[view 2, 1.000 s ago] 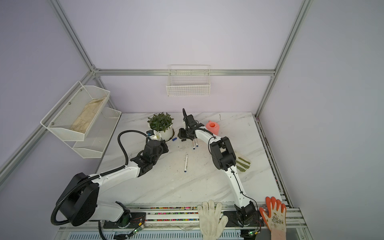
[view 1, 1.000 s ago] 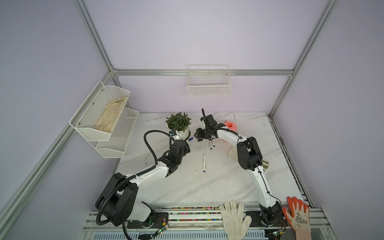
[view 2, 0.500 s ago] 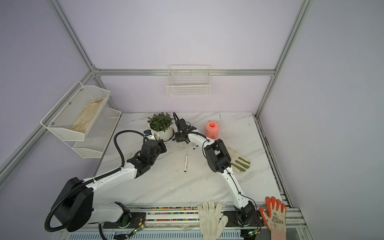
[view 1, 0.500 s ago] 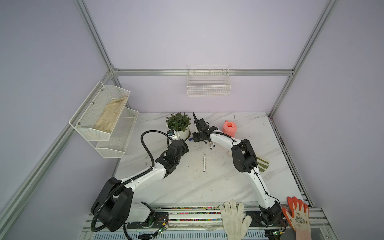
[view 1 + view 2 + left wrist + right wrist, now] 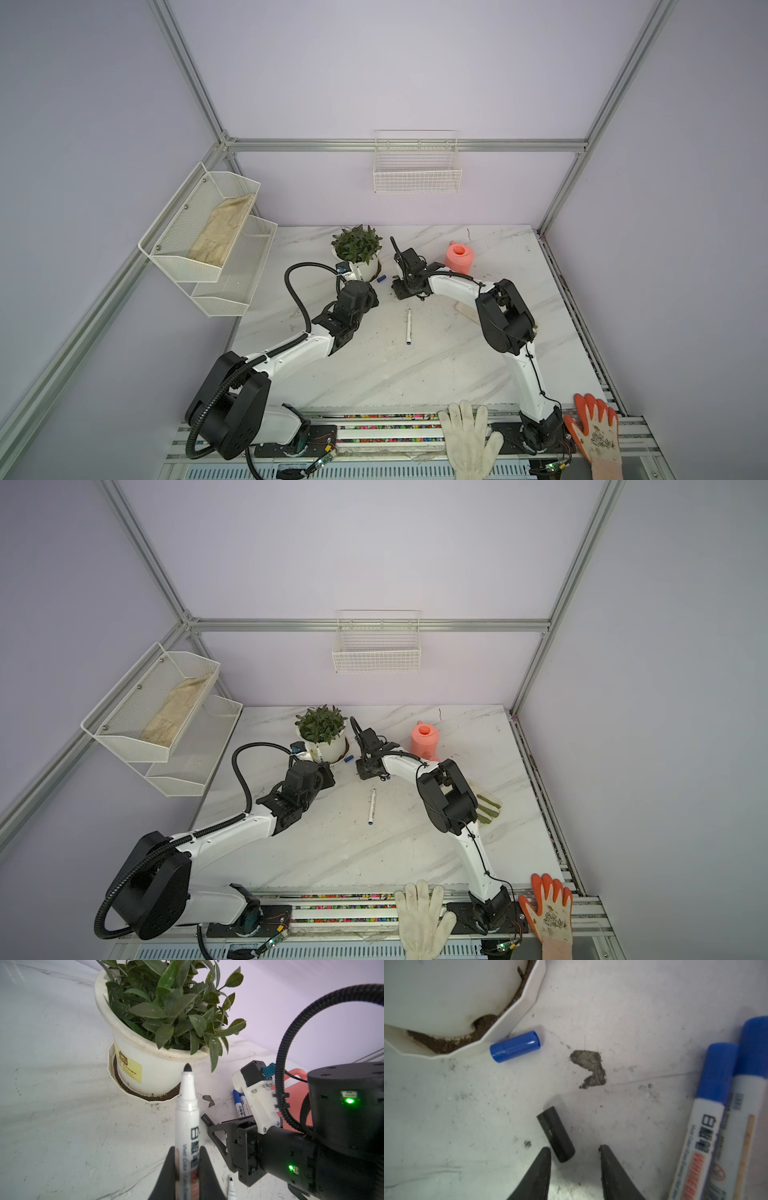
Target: Insert the pens into the pen caps
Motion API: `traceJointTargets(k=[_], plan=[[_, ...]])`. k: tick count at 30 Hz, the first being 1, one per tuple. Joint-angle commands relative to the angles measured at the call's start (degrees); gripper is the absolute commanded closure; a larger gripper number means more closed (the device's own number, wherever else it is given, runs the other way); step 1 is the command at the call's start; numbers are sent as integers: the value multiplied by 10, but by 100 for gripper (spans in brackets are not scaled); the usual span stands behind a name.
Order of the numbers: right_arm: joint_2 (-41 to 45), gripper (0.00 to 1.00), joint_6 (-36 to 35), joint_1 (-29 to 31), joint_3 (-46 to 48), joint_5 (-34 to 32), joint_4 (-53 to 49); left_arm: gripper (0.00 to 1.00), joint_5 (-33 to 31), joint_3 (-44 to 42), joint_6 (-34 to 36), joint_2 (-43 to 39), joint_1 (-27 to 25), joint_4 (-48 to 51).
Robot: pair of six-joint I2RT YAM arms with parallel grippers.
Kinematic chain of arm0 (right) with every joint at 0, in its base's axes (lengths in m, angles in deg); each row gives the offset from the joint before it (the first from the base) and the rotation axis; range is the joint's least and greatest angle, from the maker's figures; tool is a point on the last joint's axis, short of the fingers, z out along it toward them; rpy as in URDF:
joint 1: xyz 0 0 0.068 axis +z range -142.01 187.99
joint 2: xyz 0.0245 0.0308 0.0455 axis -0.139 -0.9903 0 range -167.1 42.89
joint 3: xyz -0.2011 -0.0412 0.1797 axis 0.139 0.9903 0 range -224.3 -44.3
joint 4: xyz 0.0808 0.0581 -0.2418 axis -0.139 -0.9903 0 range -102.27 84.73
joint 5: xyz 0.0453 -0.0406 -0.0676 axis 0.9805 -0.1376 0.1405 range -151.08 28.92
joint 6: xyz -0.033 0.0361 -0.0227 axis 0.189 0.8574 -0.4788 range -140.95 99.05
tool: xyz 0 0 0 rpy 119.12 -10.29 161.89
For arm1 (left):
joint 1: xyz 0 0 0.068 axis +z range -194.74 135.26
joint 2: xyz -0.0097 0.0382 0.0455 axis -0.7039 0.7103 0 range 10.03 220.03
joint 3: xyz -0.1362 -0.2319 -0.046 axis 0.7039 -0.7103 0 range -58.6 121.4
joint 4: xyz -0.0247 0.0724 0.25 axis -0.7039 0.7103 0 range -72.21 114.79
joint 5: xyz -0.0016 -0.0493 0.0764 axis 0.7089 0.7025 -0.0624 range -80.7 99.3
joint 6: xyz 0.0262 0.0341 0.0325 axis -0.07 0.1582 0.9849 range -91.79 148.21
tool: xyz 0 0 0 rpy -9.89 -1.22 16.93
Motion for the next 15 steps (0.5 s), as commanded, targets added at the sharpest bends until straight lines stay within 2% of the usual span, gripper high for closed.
traceJointTargets(k=[1,8,12,15], plan=[[24,58,-7,5,20,19,2,100,5,-10,-14,-1,4,-12],[17,58,-3,6,16,40,3,100,2,-14,-19,-7,4,0],[10,58,1,6,11,28,4,100,-6,-19,-19,-10,3,3],[2,59,4,6,-3,-7,-10,100,-6,-19,-20,-9,4,3]])
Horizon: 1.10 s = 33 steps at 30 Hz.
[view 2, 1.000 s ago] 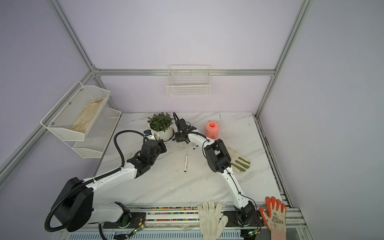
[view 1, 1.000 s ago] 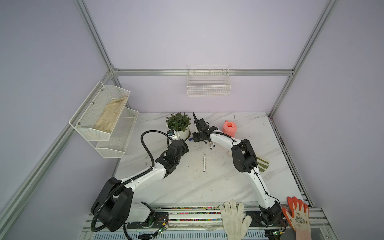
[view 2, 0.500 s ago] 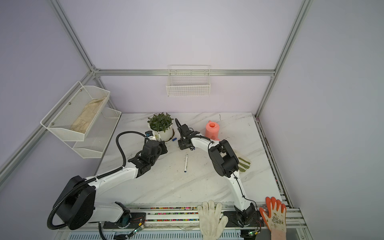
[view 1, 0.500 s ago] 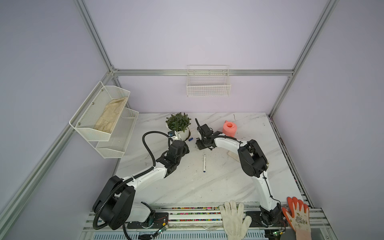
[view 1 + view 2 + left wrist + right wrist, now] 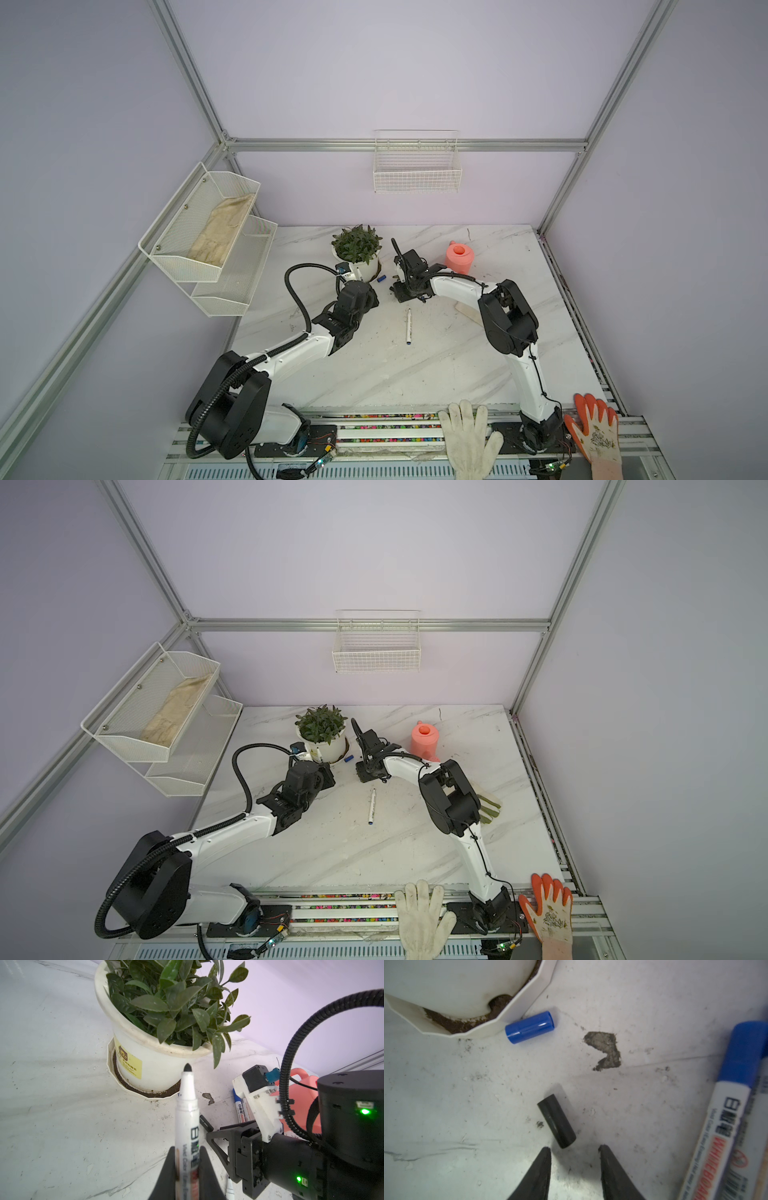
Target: Insert the pens into the pen caps
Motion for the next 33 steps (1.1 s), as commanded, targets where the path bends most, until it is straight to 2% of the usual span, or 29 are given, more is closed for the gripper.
traceJointTargets(k=[1,6,13,16,23,33], plan=[[-10,59,5,5,-19,-42,-19,100,-8,-20,-6,-10,3,-2],[-8,59,11,5,-28,-61,-18,100,-11,-22,-6,-9,4,-2],[-7,57,22,5,-55,22,17,100,-18,-25,-6,-9,4,-2],[-31,57,30,5,-82,35,13,100,-20,-26,-6,-9,4,-2],[-102,58,22,4,-161,18,-17,100,-22,-25,-2,-8,4,-2],[-112,60,9,3,-164,16,-18,100,-20,-17,7,-13,4,8]])
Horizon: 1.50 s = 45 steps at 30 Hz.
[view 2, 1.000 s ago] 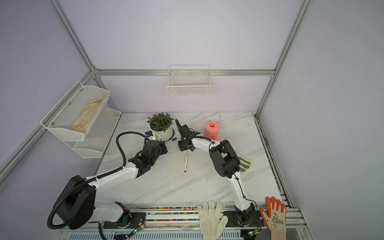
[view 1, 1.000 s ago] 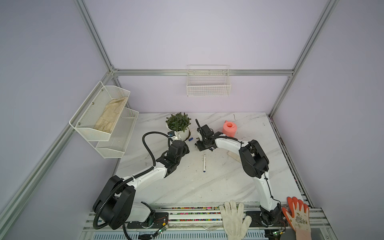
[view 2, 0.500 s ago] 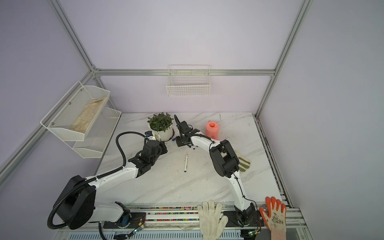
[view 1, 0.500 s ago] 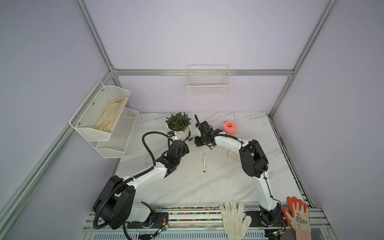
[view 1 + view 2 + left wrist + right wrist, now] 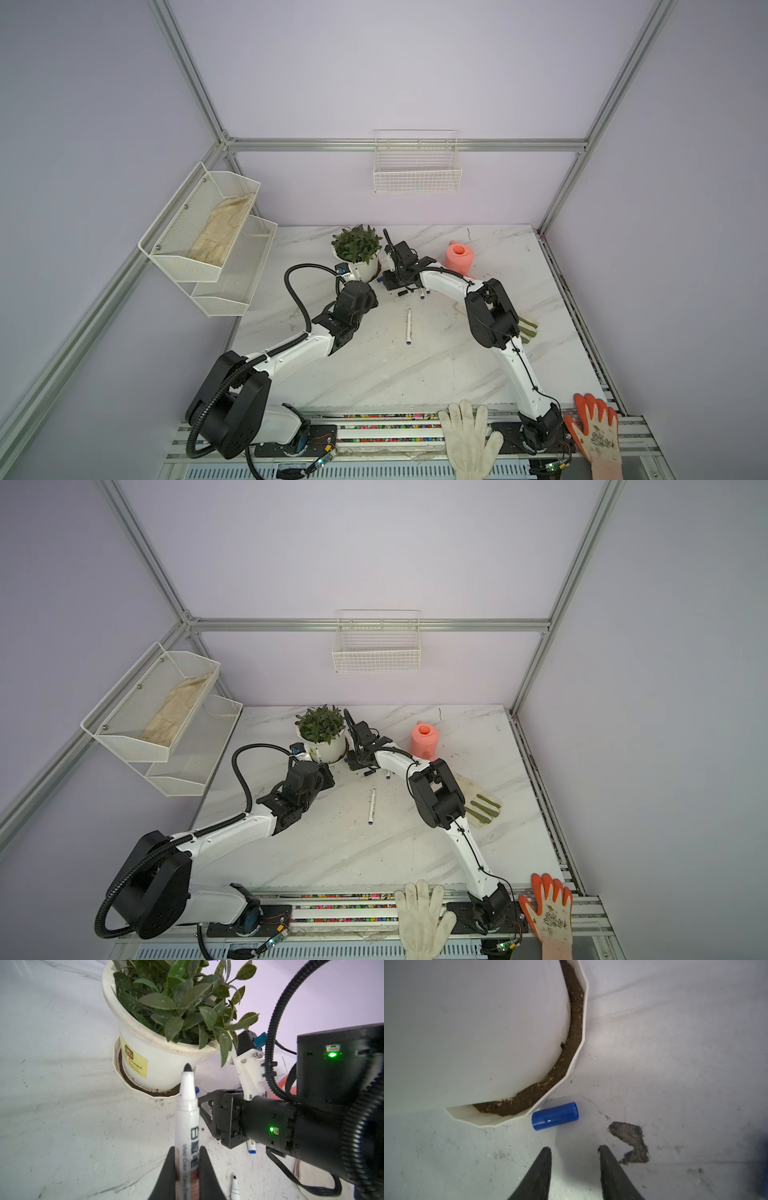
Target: Insert the pens into the pen caps
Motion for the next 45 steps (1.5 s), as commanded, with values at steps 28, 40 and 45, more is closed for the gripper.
traceJointTargets(k=[28,40,45], plan=[[216,48,36,-3,281,142,-123,100,12,-15,-3,0,3,-12],[122,45,56,-26,207,103,-127,100,-15,-34,9,-24,5,-12],[80,45,34,-27,154,49,-159,100,-18,-33,11,-20,5,-13]])
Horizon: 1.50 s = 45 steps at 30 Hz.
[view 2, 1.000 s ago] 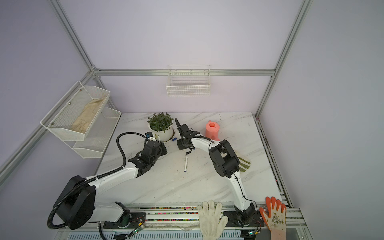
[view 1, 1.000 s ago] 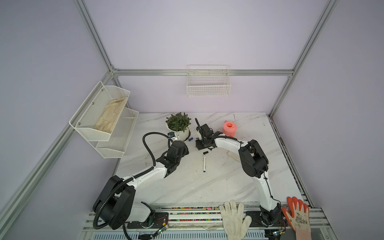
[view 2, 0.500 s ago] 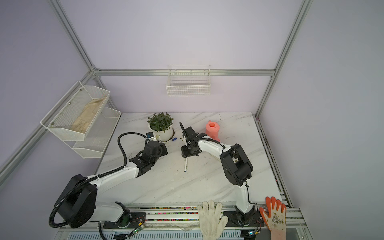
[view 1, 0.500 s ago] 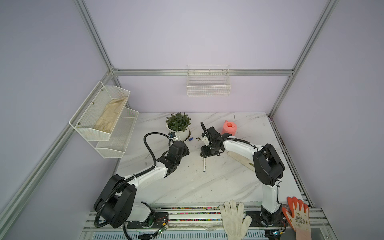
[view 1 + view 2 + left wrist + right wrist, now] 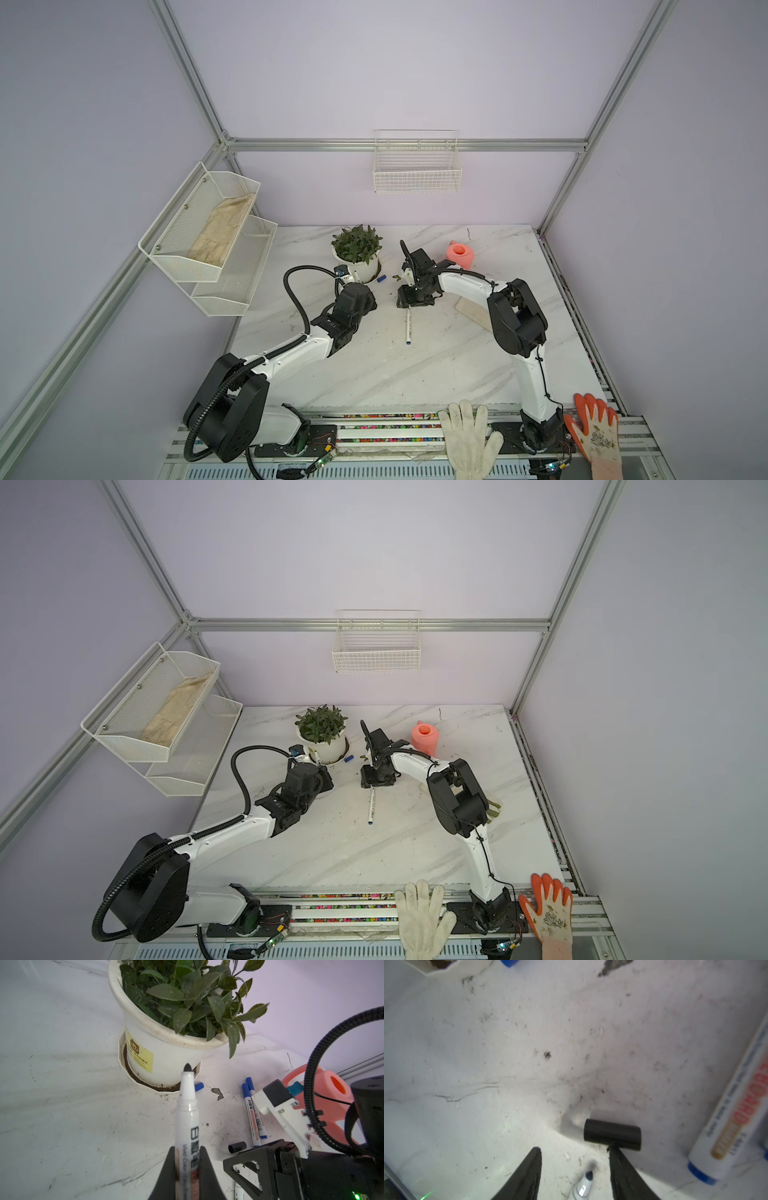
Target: Insert the pens into the pen caps
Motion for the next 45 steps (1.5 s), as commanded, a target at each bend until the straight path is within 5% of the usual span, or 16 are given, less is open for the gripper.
traceJointTargets(k=[1,6,24,30,45], plan=[[-50,45,-10,0,-17,-68,-57,100,-14,-23,8,-10,5,-24],[-79,45,-11,1,-55,-126,-64,100,-16,-23,9,-2,6,-27],[-178,37,14,-1,-239,-162,-71,100,-17,-3,17,9,17,-17],[-212,43,8,-1,-278,-176,-92,100,-27,2,18,5,19,-5],[-128,68,-30,0,-144,-207,-37,100,-27,2,12,-2,19,4]])
